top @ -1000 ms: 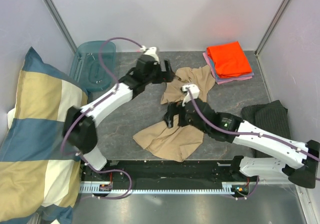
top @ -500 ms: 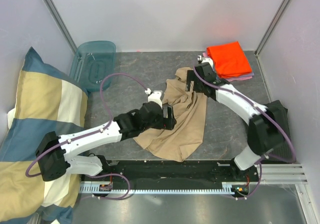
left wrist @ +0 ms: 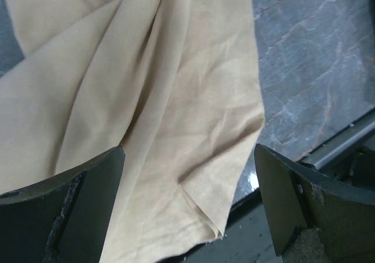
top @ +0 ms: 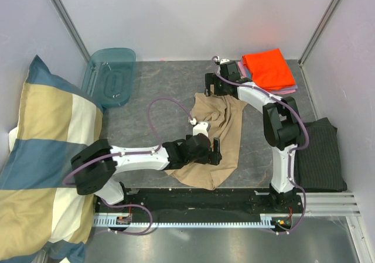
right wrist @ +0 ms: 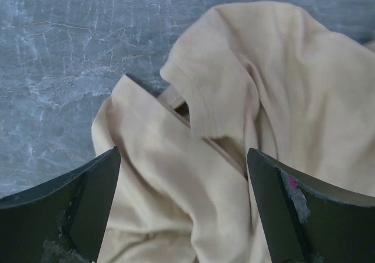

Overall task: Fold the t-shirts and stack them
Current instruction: Flatten out the tshirt

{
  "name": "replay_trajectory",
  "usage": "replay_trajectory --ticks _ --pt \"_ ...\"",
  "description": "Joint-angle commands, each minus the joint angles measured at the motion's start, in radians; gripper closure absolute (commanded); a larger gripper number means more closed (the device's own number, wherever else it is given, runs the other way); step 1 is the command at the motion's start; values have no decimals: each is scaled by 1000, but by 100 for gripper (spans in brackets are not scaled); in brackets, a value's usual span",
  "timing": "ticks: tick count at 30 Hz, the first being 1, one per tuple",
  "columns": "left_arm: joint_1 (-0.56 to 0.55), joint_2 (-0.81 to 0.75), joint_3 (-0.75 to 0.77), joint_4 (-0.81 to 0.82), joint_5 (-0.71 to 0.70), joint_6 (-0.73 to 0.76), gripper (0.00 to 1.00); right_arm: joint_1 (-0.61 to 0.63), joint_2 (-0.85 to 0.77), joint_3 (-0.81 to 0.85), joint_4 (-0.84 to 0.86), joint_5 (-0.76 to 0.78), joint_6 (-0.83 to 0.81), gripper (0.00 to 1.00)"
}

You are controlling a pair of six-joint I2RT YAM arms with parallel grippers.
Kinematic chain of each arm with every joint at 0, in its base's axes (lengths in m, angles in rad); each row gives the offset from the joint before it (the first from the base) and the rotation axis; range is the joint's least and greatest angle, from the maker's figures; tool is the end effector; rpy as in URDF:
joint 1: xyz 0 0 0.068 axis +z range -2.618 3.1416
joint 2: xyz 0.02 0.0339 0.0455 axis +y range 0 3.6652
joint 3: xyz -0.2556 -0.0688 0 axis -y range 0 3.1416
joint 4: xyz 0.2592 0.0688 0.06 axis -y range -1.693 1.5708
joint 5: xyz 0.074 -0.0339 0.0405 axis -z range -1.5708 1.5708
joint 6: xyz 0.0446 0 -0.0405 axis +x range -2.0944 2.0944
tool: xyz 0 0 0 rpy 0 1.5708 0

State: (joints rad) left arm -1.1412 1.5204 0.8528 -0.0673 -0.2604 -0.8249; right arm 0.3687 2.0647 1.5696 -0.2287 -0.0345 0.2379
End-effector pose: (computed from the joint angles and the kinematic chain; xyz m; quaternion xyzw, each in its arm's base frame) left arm 0.1498 -0.2995 0.1769 0.0907 0.9032 -0.2691 0.3219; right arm 0.4533 0.1768 0.1897 -0.0666 0.9091 0.1377 0.3874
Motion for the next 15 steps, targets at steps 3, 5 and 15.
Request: replay_trajectory --ticks 3,5,15 --pt "-3 151 -15 147 21 -86 0 -28 127 86 -23 -104 -20 2" --pt "12 178 -17 127 29 -121 0 -36 136 84 -31 -111 -3 2" --pt "313 72 -201 18 73 -221 0 -76 126 60 -139 -4 75 2"
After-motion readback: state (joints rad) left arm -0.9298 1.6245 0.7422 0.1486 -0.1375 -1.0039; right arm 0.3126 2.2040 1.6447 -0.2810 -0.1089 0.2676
